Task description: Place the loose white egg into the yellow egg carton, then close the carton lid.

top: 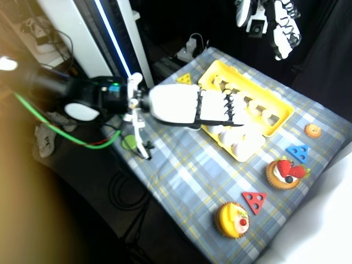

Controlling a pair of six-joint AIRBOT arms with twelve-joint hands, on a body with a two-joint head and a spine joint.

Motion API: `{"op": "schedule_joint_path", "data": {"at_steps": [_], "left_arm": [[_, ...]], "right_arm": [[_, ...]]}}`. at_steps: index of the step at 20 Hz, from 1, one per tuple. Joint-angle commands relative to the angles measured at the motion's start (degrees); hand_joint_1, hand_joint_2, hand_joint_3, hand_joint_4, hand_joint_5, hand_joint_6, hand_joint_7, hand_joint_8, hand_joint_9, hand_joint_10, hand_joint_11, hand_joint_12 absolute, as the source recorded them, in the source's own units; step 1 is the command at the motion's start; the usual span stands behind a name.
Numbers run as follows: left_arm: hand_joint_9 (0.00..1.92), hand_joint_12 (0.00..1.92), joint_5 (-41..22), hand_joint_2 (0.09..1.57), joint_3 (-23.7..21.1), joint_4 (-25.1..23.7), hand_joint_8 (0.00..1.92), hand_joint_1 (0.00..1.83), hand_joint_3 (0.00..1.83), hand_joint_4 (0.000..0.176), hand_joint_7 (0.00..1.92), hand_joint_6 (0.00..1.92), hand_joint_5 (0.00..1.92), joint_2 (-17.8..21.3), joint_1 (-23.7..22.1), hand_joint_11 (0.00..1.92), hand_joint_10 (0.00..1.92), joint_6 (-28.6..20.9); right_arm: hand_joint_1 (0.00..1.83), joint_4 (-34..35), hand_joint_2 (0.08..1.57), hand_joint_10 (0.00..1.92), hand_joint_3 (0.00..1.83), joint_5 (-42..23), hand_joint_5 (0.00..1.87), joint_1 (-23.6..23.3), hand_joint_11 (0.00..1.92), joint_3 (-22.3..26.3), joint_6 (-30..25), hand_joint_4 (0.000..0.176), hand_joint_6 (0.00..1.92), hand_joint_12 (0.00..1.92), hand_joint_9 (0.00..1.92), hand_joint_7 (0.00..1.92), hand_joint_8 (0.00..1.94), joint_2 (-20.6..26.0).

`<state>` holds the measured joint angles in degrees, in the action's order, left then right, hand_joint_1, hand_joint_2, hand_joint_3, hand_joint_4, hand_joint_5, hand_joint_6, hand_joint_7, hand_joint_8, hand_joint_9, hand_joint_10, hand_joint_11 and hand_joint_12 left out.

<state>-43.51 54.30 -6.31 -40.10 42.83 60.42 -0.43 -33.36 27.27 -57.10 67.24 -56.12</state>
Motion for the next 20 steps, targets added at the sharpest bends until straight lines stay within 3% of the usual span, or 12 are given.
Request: {"op": "schedule_joint_path", "data": {"at_steps": [1,2,3,6,8,9,11,12,17,18,19,20], "left_arm": [[0.27,1.24,-8.08,1.45,-0.27,2.03,0.01,0.32,0.00,0.000,0.23,0.00,0.20,0.53,0.05,0.00,0.01,-0.22],[0.27,1.24,-8.63,1.45,-0.52,2.52,0.00,0.31,0.00,0.000,0.22,0.00,0.18,0.80,0.52,0.00,0.01,-0.22],[0.28,1.24,-9.08,1.45,-0.74,3.17,0.00,0.31,0.00,0.000,0.23,0.00,0.17,1.02,0.95,0.00,0.01,-0.23],[0.30,1.27,-10.91,1.45,-0.55,5.15,0.00,0.36,0.00,0.000,0.16,0.00,0.10,1.10,3.19,0.00,0.01,-2.86],[0.21,1.18,-12.55,1.44,0.61,6.03,0.00,0.35,0.00,0.000,0.10,0.00,0.05,0.79,5.75,0.00,0.00,-7.37],[0.28,1.39,-12.76,1.43,1.34,6.44,0.00,0.27,0.00,0.000,0.11,0.00,0.01,0.58,7.28,0.00,0.03,-9.78],[0.30,1.50,-12.63,1.45,2.56,6.74,0.00,0.13,0.01,0.000,0.04,0.00,0.00,0.31,9.78,0.00,0.04,-14.60],[0.30,1.49,-12.61,1.45,3.31,6.74,0.00,0.03,0.01,0.000,0.01,0.00,0.00,-0.02,10.72,0.03,0.04,-16.74],[0.29,1.52,-11.47,1.41,7.98,6.65,0.00,0.00,0.00,0.000,0.00,0.00,0.00,-3.04,16.52,0.04,0.03,-29.69],[0.27,1.32,-9.85,1.37,8.87,5.58,0.00,0.00,0.00,0.050,0.00,0.00,0.00,-3.56,16.82,0.00,0.02,-31.71],[0.27,1.23,-7.99,1.35,9.63,4.15,0.00,0.00,0.00,0.063,0.00,0.00,0.00,-4.03,16.82,0.00,0.01,-33.61],[0.27,1.24,-6.59,1.31,10.45,2.77,0.00,0.00,0.00,0.050,0.00,0.00,0.00,-4.46,16.82,0.00,0.01,-35.61]], "right_arm": [[1.01,-0.27,1.35,0.03,0.01,-8.94,0.00,-0.81,0.00,0.94,0.01,0.000,0.00,0.17,0.00,0.00,0.00,0.98],[0.66,-0.28,1.34,0.00,0.00,-10.04,0.00,-0.60,0.03,2.04,0.01,0.002,0.00,0.05,0.00,0.00,0.00,2.51],[0.54,-0.29,1.33,0.00,0.00,-11.05,0.00,-0.03,0.00,3.03,0.05,0.032,0.00,0.33,0.00,0.00,0.00,4.02],[0.46,0.25,1.28,0.03,0.00,-14.14,0.00,2.83,0.00,5.67,0.60,0.049,0.00,0.94,0.06,0.00,0.00,8.20],[0.53,2.24,1.29,0.03,0.00,-16.38,0.00,5.34,0.00,8.18,3.82,0.074,0.00,0.79,0.07,0.00,0.00,11.21],[0.49,3.21,1.32,0.02,0.01,-18.07,0.00,7.13,0.00,9.72,5.65,0.082,0.00,0.84,0.05,0.00,0.00,13.02],[0.32,3.74,1.34,0.02,0.01,-19.75,0.00,9.07,0.00,11.68,7.61,0.075,0.00,0.92,0.04,0.00,0.00,15.07],[0.29,3.80,1.36,0.02,0.01,-20.10,0.00,9.61,0.00,12.24,8.14,0.049,0.00,0.93,0.03,0.00,0.00,15.68],[0.34,3.73,1.39,0.03,0.01,-20.26,0.00,11.59,0.00,14.16,8.93,0.090,0.00,0.57,0.02,0.00,0.00,18.04],[0.28,3.54,1.43,0.00,0.01,-20.01,0.00,11.65,0.00,14.34,8.97,0.018,0.00,0.09,0.00,0.00,0.00,18.29],[0.26,3.46,1.43,0.00,0.01,-19.40,0.00,11.68,0.00,14.44,9.32,0.000,0.00,0.02,0.00,0.00,0.00,18.46],[0.26,3.27,1.43,0.00,0.01,-18.92,0.00,11.71,0.00,14.47,9.42,0.000,0.00,0.00,0.00,0.00,0.00,18.55]]}}
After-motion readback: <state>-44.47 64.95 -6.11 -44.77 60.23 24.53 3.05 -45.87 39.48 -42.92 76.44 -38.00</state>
